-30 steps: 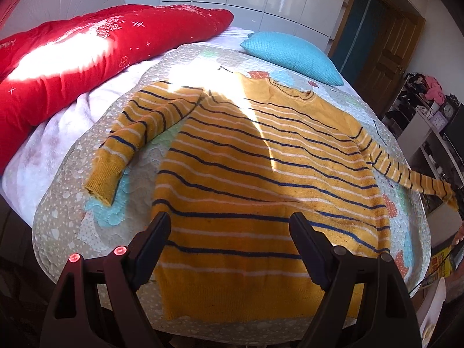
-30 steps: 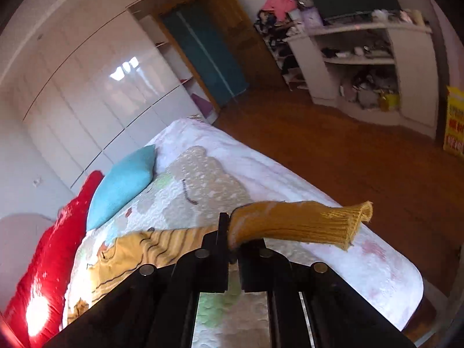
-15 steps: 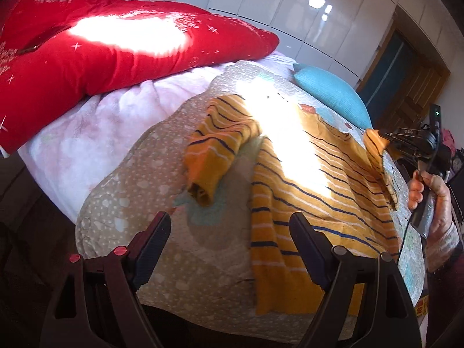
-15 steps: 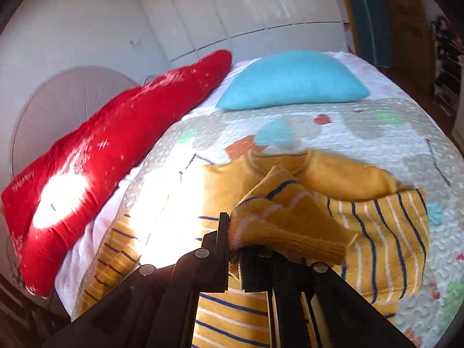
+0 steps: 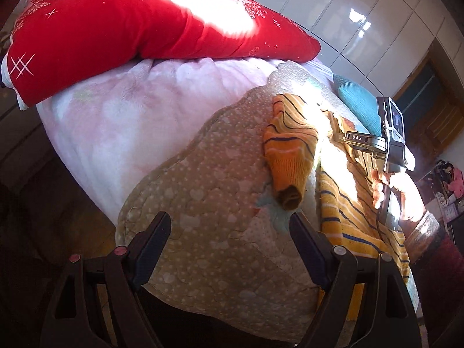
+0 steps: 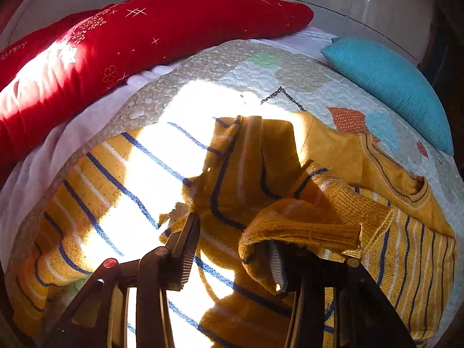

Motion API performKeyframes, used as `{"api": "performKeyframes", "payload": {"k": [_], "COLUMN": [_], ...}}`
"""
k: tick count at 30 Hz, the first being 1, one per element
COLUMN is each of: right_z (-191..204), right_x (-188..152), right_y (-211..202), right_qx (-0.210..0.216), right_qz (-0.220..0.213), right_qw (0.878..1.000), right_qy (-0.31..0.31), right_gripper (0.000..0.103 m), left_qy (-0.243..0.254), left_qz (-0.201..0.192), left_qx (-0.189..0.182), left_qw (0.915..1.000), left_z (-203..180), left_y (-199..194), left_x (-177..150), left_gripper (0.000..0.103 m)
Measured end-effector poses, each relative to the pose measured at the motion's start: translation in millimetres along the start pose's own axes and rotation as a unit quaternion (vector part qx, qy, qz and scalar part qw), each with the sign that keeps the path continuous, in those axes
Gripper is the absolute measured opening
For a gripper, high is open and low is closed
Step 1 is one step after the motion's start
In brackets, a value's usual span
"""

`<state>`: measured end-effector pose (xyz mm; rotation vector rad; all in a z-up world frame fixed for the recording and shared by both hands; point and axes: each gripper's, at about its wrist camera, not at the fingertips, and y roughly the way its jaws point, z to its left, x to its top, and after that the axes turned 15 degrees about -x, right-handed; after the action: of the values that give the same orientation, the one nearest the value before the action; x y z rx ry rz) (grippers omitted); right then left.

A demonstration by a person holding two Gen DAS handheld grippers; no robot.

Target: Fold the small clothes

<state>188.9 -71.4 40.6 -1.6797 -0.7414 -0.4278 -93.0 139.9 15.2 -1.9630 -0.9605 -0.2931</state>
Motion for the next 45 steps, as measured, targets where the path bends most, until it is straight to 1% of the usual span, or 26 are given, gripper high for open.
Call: {"api": "performKeyframes", "payload": {"k": [2, 3, 4, 6, 8, 9, 10, 11, 13, 15, 17, 19, 21, 23, 25, 27, 29, 33, 34, 35, 36, 37, 39, 40, 43, 45], "right_z": [5, 5, 6, 13, 17, 17, 14, 12, 11, 24, 43, 65, 90, 115, 139, 153, 161, 184, 189, 192, 195, 196, 196, 195, 188, 174], "right_x": [8, 13, 18, 27, 31, 32, 32, 27, 16, -3, -26, -49, -69, -87, -106, -119, -127, -130, -128, -123, -115, -106, -91, -81, -44, -12], "right_y": [-4, -8, -11, -17, -23, -29, -35, -42, -59, -79, -103, -125, -144, -158, -161, -157, -150, -139, -136, -133, -132, -130, -130, -131, -146, -167], "right_qx": [0.004, 0.017, 0.027, 0.034, 0.016, 0.006, 0.005, 0.013, 0.044, 0.075, 0.106, 0.132, 0.132, 0.105, 0.054, 0.02, 0.007, -0.012, -0.011, 0.007, 0.038, 0.05, 0.06, 0.068, 0.091, 0.114], "right_qz": [-0.009, -0.013, -0.016, -0.018, -0.02, -0.025, -0.029, -0.029, -0.028, -0.034, -0.043, -0.058, -0.082, -0.12, -0.157, -0.175, -0.182, -0.207, -0.205, -0.19, -0.162, -0.145, -0.142, -0.141, -0.153, -0.171], "right_qw": [1.0, 0.999, 0.999, 0.997, 0.996, 0.996, 0.997, 0.997, 0.997, 0.994, 0.987, 0.977, 0.965, 0.947, 0.92, 0.899, 0.886, 0.865, 0.864, 0.871, 0.883, 0.895, 0.909, 0.917, 0.936, 0.945], "right_qy": [-0.022, -0.027, -0.034, -0.062, -0.082, -0.082, -0.075, -0.065, -0.057, -0.076, -0.112, -0.155, -0.21, -0.279, -0.354, -0.402, -0.427, -0.457, -0.459, -0.453, -0.44, -0.419, -0.387, -0.366, -0.304, -0.253], "right_gripper": [0.056, 0.057, 0.061, 0.068, 0.068, 0.068, 0.068, 0.068, 0.069, 0.068, 0.068, 0.069, 0.068, 0.068, 0.068, 0.068, 0.068, 0.067, 0.056, 0.041, 0.017, 0.014, 0.009, 0.008, 0.008, 0.008], "left_qy": [-0.002, -0.003, -0.003, -0.003, -0.003, -0.003, -0.004, -0.006, -0.012, -0.02, -0.03, -0.039, -0.045, -0.049, -0.056, -0.062, -0.068, -0.073, -0.074, -0.075, -0.075, -0.073, -0.072, -0.074, -0.076, -0.071], "left_qz": [0.001, 0.002, 0.002, 0.003, 0.004, 0.002, 0.0, -0.003, -0.009, -0.015, -0.023, -0.03, -0.037, -0.043, -0.048, -0.053, -0.056, -0.055, -0.055, -0.055, -0.056, -0.057, -0.06, -0.061, -0.062, -0.063], "left_qx": [-0.002, -0.002, -0.003, -0.006, -0.008, -0.009, -0.009, -0.008, -0.006, 0.002, 0.011, 0.019, 0.028, 0.035, 0.04, 0.044, 0.046, 0.045, 0.042, 0.039, 0.038, 0.038, 0.04, 0.04, 0.038, 0.037], "left_qw": [1.0, 1.0, 1.0, 1.0, 1.0, 1.0, 1.0, 0.9999, 0.9999, 0.9997, 0.9992, 0.9986, 0.9979, 0.9972, 0.9965, 0.9957, 0.9951, 0.9948, 0.9948, 0.9949, 0.9949, 0.995, 0.9948, 0.9946, 0.9944, 0.9948], "left_z": [1, 0, 0, -1, -1, -2, -1, 0, 5, 13, 21, 29, 35, 41, 47, 52, 56, 60, 60, 60, 59, 58, 57, 58, 56, 51], "left_y": [1, 1, 1, 2, 2, 1, 0, -2, -6, -11, -17, -22, -28, -34, -39, -44, -46, -46, -45, -46, -46, -47, -49, -50, -52, -53], "left_x": [0, 0, -1, -1, -1, -1, -1, 0, 1, 4, 6, 8, 9, 9, 9, 7, 7, 6, 6, 6, 6, 6, 6, 6, 6, 7], "left_gripper": [0.083, 0.083, 0.083, 0.083, 0.083, 0.083, 0.083, 0.083, 0.083, 0.083, 0.083, 0.083, 0.083, 0.083, 0.083, 0.083, 0.083, 0.083, 0.083, 0.083, 0.083, 0.083, 0.083, 0.083, 0.083, 0.083]}}
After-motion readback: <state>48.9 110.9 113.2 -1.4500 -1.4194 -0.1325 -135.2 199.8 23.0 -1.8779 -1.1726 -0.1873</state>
